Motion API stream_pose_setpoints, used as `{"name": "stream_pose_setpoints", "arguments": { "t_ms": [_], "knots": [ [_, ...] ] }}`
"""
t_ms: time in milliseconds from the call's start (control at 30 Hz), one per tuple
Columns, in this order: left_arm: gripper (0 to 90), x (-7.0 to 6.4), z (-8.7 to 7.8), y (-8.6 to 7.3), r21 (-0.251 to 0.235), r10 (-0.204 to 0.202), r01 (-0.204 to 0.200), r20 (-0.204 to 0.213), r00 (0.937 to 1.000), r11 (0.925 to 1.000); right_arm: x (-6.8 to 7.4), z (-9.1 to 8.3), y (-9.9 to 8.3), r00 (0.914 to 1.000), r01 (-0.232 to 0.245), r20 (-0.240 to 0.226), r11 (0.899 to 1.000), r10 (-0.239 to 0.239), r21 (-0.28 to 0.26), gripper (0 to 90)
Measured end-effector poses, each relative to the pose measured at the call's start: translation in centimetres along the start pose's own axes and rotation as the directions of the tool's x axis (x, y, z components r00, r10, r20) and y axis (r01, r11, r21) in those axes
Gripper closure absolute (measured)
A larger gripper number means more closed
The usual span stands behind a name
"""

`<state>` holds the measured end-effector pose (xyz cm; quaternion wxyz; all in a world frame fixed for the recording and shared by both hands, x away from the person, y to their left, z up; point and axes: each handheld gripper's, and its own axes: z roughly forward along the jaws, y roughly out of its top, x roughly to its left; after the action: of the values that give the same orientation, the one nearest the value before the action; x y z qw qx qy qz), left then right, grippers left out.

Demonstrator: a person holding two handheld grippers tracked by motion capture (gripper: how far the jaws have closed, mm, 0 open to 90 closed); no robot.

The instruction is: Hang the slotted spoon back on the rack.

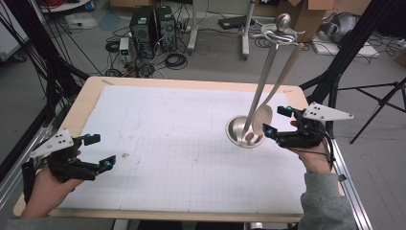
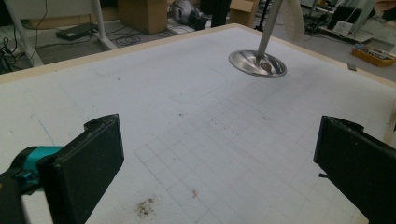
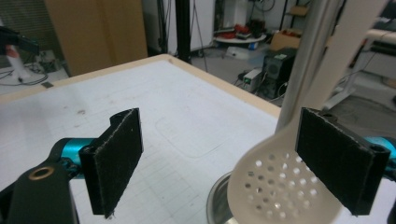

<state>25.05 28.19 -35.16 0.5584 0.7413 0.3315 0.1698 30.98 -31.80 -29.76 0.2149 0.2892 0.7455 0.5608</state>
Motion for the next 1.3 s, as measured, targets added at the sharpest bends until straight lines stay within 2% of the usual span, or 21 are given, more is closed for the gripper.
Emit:
{"name": "stream_pose_setpoints", "arguments": {
  "t_ms": [67, 167, 300, 567, 633, 733, 933, 1033, 1100, 1300],
  "knots": [
    [2.0, 0.0, 0.1, 0.0, -0.001, 0.001, -0.001, 0.001, 1.0, 1.0, 0.3, -0.5, -0.3, 0.9995, 0.021, 0.026, 0.999, -0.02, -0.032, 14.6],
    [2.0, 0.1, 0.2, 0.0, 0.002, -0.001, 0.001, 0.0, 1.0, 1.0, 0.6, -0.9, -0.6, 0.9996, 0.019, 0.021, 0.998, -0.018, -0.057, 14.5],
    [2.0, 0.2, 0.3, 0.0, -0.002, -0.001, 0.001, -0.001, 1.0, 1.0, 0.7, -1.0, -1.2, 1.0, 0.006, 0.006, 0.999, -0.006, -0.038, 13.0],
    [2.0, 0.2, 0.9, 0.0, -0.039, 0.019, -0.018, 0.018, 0.9997, 0.9991, 0.6, -0.9, -3.0, 0.9991, -0.041, 0.006, 0.999, 0.041, 0.008, 10.5],
    [2.0, 0.5, 1.0, -0.4, -0.062, 0.011, -0.008, 0.048, 0.9988, 0.9981, 0.5, -0.9, -3.3, 0.9977, -0.063, 0.027, 0.997, 0.062, 0.035, 10.3],
    [2.0, 1.0, 1.3, -0.9, -0.08, -0.003, 0.008, 0.057, 0.9984, 0.9968, 0.9, -0.8, -3.9, 0.9963, -0.076, 0.046, 0.995, 0.072, 0.069, 9.8],
    [2.0, 1.0, 1.6, -1.1, -0.102, 0.001, 0.006, 0.066, 0.9978, 0.9947, 1.4, -1.4, -4.9, 0.9901, -0.12, 0.08, 0.991, 0.115, 0.052, 9.8],
    [2.0, 1.1, 1.7, -1.1, -0.105, 0.001, 0.005, 0.058, 0.9983, 0.9944, 1.4, -1.8, -5.9, 0.987, -0.142, 0.081, 0.989, 0.139, 0.032, 9.8],
    [1.9, 1.2, 1.7, -1.2, -0.103, 0.0, 0.005, 0.052, 0.9987, 0.9947, 1.1, -2.0, -6.6, 0.9847, -0.151, 0.096, 0.987, 0.146, 0.05, 9.8],
    [2.0, 1.6, 1.5, -1.5, -0.105, -0.016, 0.018, 0.022, 0.9996, 0.9943, 0.2, -2.9, -8.4, 0.9755, -0.194, 0.115, 0.98, 0.188, 0.048, 9.8]
  ]
}}
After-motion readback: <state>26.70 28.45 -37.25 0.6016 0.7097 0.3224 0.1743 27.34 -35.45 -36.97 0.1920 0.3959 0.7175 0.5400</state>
